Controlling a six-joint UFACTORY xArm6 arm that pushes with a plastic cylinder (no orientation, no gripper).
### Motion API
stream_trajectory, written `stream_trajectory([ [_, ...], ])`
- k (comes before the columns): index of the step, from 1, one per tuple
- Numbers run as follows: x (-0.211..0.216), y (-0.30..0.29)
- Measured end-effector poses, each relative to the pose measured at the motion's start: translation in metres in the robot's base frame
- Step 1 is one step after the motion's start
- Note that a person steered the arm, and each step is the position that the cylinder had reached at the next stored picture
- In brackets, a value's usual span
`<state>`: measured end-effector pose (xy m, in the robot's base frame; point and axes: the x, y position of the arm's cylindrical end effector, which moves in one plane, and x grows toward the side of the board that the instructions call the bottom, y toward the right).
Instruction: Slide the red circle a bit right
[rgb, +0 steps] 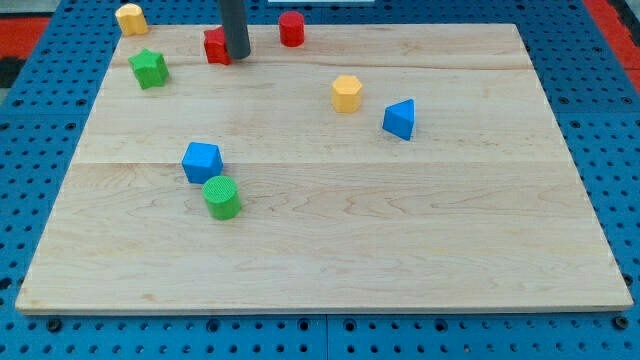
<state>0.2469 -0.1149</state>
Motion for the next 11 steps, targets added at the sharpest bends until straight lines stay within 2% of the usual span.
stream_trajectory([
  [2, -0.012, 0.058],
  [4, -0.013, 0.039],
  [6, -0.035, 0.058],
  [9, -0.043, 0.075],
  [10, -0.044, 0.075],
  [11, -0.026, 0.073],
])
